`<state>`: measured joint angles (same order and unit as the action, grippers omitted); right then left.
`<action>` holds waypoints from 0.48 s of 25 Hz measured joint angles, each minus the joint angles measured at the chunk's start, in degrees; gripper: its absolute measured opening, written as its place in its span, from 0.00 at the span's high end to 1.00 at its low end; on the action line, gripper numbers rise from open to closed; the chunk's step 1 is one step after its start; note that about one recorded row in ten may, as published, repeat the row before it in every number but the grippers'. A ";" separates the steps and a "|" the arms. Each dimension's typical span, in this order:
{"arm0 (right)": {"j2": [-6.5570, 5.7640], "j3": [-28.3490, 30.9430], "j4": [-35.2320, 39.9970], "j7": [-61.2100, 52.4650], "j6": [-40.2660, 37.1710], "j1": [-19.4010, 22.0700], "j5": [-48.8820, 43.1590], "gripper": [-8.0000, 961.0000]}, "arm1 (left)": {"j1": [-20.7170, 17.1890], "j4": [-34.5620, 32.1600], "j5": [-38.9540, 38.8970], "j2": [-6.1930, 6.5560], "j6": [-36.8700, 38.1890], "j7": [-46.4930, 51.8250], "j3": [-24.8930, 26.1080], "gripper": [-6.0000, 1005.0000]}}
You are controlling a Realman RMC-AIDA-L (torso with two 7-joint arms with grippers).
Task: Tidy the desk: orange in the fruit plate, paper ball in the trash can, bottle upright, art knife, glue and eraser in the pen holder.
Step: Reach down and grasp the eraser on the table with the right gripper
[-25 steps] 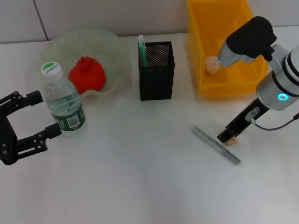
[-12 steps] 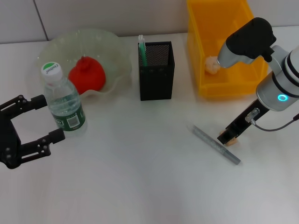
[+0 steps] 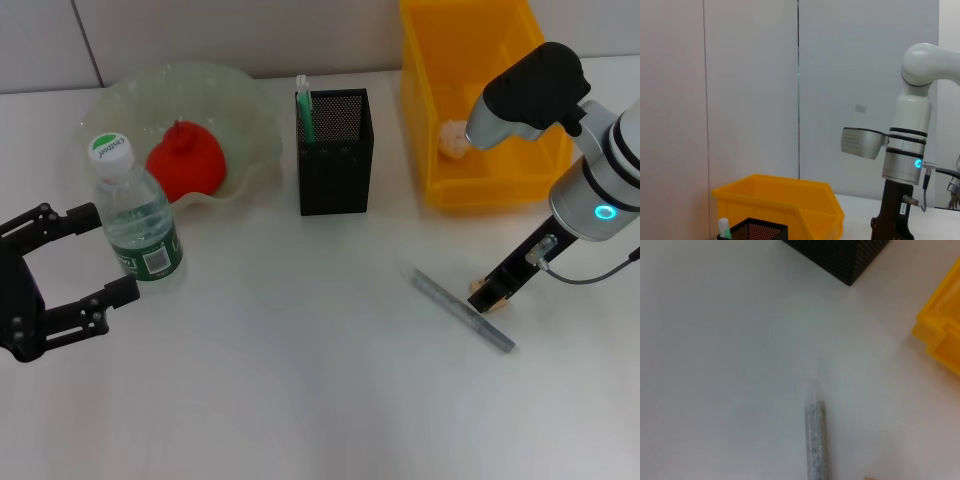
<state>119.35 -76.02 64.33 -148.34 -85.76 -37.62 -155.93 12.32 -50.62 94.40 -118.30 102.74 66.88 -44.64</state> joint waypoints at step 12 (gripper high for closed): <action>0.00 0.00 -0.29 -0.67 0.74 -0.20 -0.32 0.49 | 0.09 -0.03 0.00 0.00 -0.12 -0.16 0.00 0.17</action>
<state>119.35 -76.02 64.04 -149.00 -85.02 -37.82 -156.26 12.41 -50.65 94.39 -118.30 102.62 66.72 -44.64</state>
